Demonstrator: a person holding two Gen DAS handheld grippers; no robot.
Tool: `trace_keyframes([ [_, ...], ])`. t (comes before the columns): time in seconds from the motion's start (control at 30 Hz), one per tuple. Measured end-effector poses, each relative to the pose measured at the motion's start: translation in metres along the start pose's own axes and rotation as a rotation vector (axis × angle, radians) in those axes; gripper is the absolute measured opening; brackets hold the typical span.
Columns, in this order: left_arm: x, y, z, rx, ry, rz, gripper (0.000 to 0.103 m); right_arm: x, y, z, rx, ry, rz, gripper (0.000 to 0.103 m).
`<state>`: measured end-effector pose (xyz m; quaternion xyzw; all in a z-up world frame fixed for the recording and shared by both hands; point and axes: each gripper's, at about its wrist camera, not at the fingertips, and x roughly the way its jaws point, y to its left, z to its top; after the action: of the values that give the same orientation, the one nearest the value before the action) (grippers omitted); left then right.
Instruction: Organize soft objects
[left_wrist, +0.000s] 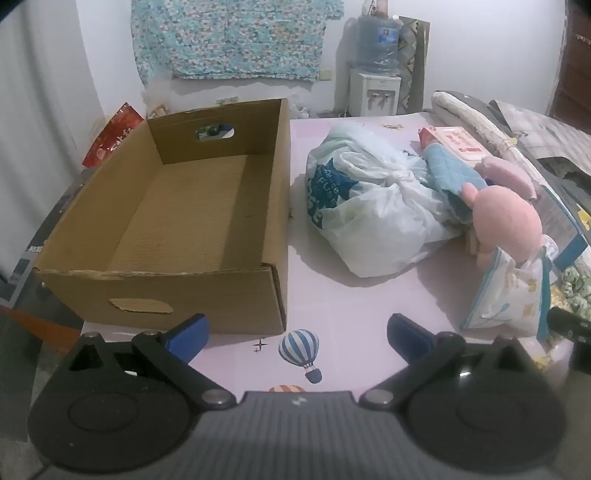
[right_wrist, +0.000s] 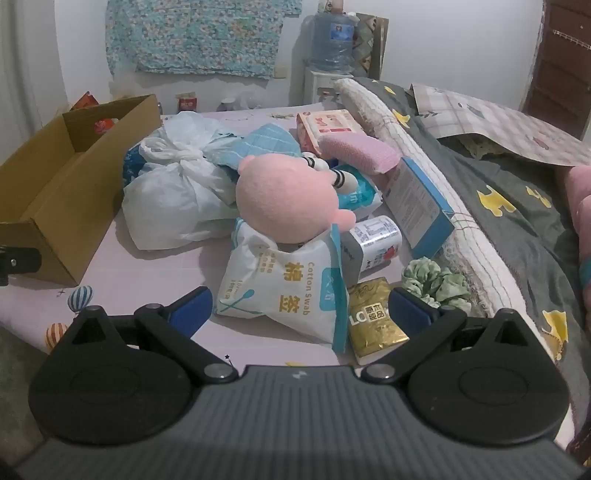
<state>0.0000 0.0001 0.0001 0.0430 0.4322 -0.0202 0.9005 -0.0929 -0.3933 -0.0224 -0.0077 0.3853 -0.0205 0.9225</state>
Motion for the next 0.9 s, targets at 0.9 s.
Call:
trace_keyframes([
  [0.9, -0.0073, -0.0002, 0.0044, 0.005, -0.024, -0.020, 0.103, -0.0048, 0.0025, 0.0012, -0.028, 0.004, -0.016, 0.102],
])
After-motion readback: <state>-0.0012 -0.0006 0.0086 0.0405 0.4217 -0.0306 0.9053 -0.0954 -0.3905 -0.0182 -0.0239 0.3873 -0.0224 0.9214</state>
